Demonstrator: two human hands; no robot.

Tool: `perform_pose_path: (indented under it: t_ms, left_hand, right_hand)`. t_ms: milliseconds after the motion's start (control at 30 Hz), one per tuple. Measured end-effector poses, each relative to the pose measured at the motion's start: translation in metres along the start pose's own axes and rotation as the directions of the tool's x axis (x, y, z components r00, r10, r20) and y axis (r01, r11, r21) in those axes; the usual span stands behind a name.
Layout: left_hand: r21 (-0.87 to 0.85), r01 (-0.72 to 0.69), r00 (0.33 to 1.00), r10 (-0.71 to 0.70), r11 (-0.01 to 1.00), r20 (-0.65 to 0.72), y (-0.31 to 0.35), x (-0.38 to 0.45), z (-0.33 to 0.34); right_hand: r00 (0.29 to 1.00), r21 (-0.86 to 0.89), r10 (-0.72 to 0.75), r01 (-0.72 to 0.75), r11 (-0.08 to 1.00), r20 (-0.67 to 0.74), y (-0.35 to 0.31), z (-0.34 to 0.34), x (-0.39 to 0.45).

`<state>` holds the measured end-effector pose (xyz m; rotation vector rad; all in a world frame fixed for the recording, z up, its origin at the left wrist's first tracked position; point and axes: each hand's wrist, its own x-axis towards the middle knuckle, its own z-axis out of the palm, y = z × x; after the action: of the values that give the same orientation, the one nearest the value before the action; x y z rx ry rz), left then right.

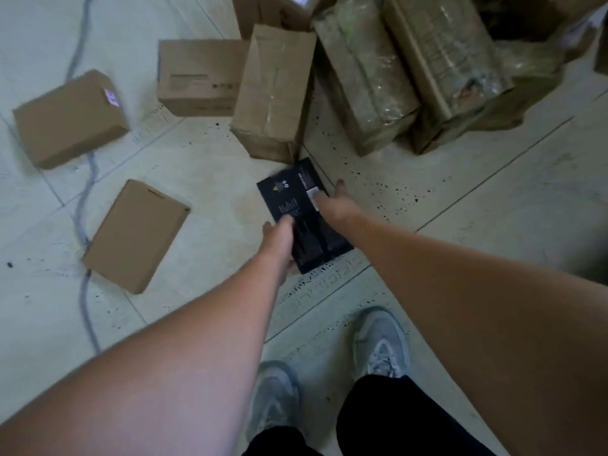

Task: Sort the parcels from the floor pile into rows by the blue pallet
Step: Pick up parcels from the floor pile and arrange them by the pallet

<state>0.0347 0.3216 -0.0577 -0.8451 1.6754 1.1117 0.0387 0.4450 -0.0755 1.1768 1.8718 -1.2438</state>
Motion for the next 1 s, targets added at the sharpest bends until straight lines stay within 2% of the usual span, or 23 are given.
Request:
perform_pose_path:
  t_ms: [133,200,300,400,500,567,633,767,867,933,1000]
  left_hand:
    - [-0.114,0.056,0.998,-0.055,0.992,0.016,0.024,-0.053,0.001]
    - [-0.121,0.063,0.997,-0.058,0.991,0.042,0.039,-0.093,-0.003]
    - [-0.106,0.052,0.996,-0.044,0.993,0.075,0.071,-0.166,0.004]
    - [0.077,-0.031,0.989,0.019,0.997,0.147,0.095,-0.247,0.039]
    - [0.316,-0.197,0.967,0.131,0.928,0.219,0.09,-0.316,0.093]
    - [0.385,-0.285,0.944,0.186,0.878,0.274,0.074,-0.357,0.132]
    - [0.383,-0.352,0.914,0.225,0.854,0.337,0.049,-0.39,0.164]
    - [0.453,-0.418,0.877,0.219,0.788,0.428,-0.028,-0.429,0.213]
    - [0.551,-0.425,0.877,0.178,0.718,0.446,-0.097,-0.447,0.243]
    - [0.65,-0.446,0.864,0.106,0.614,0.493,-0.138,-0.459,0.26]
    - [0.734,-0.511,0.84,0.077,0.448,0.538,-0.169,-0.46,0.275]
  right_hand:
    - [0.995,0.159,0.098,-0.101,0.982,0.027,-0.006,-0.041,-0.042]
    - [0.987,0.308,0.158,-0.161,0.938,0.035,-0.008,-0.072,-0.078]
    - [0.975,0.486,0.221,-0.177,0.856,-0.034,-0.006,-0.129,-0.139]
    - [0.975,0.618,0.214,-0.134,0.775,-0.058,0.005,-0.191,-0.221]
    - [0.971,0.659,0.19,-0.049,0.751,-0.144,0.049,-0.245,-0.291]
    - [0.958,0.721,0.223,-0.024,0.693,-0.182,0.092,-0.271,-0.329]
    - [0.953,0.813,0.249,-0.006,0.582,-0.171,0.138,-0.289,-0.363]
    - [0.965,0.917,0.257,-0.058,0.395,-0.049,0.239,-0.297,-0.418]
    - [0.961,0.93,0.277,-0.102,0.353,0.0,0.317,-0.289,-0.446]
    - [0.946,0.941,0.325,-0.115,0.318,0.006,0.369,-0.279,-0.46]
    - [0.917,0.954,0.399,-0.116,0.275,-0.003,0.415,-0.271,-0.47]
